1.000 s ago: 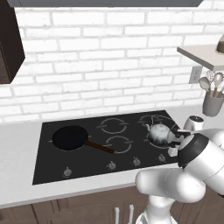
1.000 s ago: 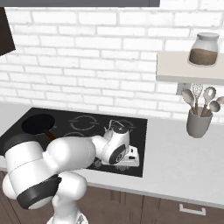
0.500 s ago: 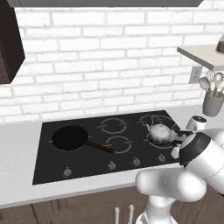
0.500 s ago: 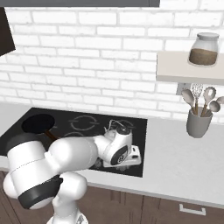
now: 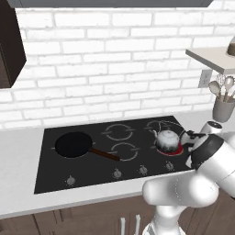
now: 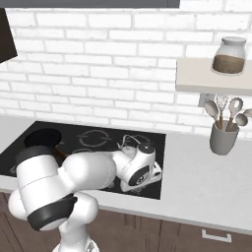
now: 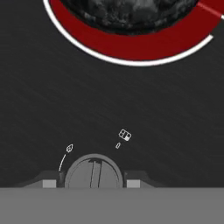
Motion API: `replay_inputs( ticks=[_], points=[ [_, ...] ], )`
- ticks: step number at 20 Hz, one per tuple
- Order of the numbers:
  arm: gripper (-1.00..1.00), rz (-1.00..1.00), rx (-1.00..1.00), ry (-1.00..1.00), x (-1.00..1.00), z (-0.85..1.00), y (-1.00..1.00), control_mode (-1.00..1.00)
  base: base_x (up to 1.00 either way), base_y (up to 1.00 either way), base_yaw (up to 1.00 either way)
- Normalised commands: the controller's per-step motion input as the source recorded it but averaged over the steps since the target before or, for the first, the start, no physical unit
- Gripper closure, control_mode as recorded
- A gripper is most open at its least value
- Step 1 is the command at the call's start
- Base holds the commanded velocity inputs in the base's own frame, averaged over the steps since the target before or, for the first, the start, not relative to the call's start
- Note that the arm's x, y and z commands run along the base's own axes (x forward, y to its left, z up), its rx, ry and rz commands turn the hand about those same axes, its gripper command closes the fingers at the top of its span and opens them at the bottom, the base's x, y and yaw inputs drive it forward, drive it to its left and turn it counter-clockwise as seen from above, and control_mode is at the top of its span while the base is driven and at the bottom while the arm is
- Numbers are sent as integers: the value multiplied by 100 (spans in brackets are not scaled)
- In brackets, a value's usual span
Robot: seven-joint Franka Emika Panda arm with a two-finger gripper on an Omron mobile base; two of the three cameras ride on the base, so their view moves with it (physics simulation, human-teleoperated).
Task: Pick the kettle from the counter and place it on a stove burner. Then turn the burner on.
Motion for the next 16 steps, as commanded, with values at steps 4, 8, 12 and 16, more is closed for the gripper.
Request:
replay_inputs(
  ticks=[4,8,12,16],
  points=[
    [100,37,-5,-11,-10,-34,7,-100,0,0,0],
    [100,26,-4,-8,-13,-24,1,-100,0,0,0],
    [100,11,0,0,-2,0,0,-100,0,0,0],
    [100,2,0,0,0,0,0,-100,0,0,0]
  ],
)
